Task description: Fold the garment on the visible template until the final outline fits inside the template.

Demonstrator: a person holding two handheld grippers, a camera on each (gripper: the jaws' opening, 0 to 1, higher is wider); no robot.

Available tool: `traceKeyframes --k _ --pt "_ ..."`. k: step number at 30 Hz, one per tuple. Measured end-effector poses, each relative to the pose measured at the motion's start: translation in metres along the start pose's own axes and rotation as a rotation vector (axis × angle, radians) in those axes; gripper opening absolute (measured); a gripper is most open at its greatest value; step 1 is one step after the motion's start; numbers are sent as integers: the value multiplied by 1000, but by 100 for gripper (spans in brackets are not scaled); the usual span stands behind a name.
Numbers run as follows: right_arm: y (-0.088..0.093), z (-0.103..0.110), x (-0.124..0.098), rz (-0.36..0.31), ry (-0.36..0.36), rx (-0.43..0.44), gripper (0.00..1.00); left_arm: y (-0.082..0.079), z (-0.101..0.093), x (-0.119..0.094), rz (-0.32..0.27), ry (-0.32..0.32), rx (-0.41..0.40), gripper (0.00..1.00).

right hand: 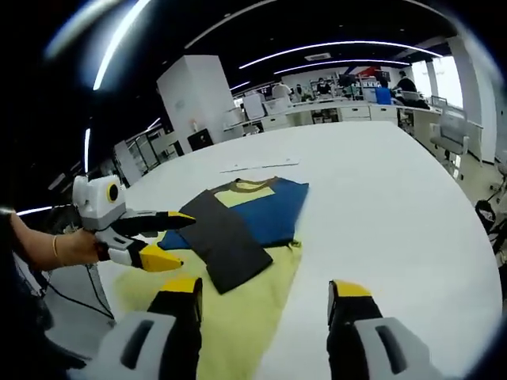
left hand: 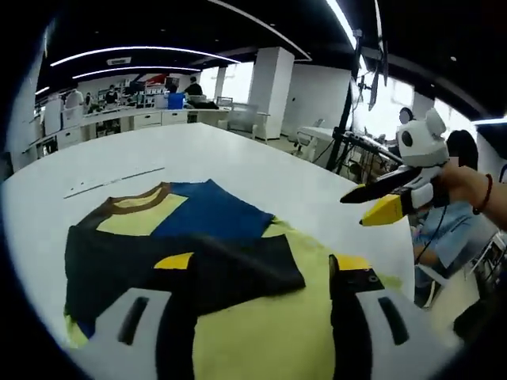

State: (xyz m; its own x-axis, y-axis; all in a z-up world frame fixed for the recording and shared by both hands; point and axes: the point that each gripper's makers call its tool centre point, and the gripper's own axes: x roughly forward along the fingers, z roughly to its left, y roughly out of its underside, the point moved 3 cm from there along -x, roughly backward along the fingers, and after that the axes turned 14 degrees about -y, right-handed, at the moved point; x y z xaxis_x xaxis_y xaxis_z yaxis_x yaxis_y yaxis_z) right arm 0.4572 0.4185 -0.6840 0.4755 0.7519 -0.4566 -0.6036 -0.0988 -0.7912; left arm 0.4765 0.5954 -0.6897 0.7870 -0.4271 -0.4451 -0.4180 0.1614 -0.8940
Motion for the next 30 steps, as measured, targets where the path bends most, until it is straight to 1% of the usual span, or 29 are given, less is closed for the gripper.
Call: traceKeyframes --k 1,4,8,9,12,14,17,18,20,22,26,28,30 --pt "-2 -1 4 5 -6 -5 60 0 8 -3 -2 -22 -2 70" --pt "-6 -2 12 15 -20 -16 58 -1 24 -9 -16 -69 3 77" --pt "-12 -4 20 31 -33 -35 56 -1 49 -17 -27 -132 20 83" --pt "-14 -5 22 33 -36 -39 55 -1 53 -18 -28 -139 26 85" --pt "-18 -7 29 47 -49 -56 53 1 74 -23 -29 -174 20 84" --pt "-18 -8 33 61 -58 -63 52 2 84 -26 -31 -199 15 85" --pt "-16 -9 40 94 -67 -80 49 8 96 -32 -15 -228 35 83" --pt "-16 -10 42 105 -70 -87 48 9 102 -35 -17 -249 39 82" --pt "-14 -15 47 119 -71 -96 45 11 110 -40 -33 -272 53 79" --pt "-13 -17 53 134 -70 -98 42 15 116 -44 -22 -291 66 77" --pt "-6 -21 63 185 -61 -132 38 24 133 -50 -4 -331 86 70" --pt "-4 -22 67 200 -62 -140 36 28 142 -53 3 -354 76 64" --pt "-2 -23 70 208 -65 -140 34 32 150 -55 7 -362 60 60"
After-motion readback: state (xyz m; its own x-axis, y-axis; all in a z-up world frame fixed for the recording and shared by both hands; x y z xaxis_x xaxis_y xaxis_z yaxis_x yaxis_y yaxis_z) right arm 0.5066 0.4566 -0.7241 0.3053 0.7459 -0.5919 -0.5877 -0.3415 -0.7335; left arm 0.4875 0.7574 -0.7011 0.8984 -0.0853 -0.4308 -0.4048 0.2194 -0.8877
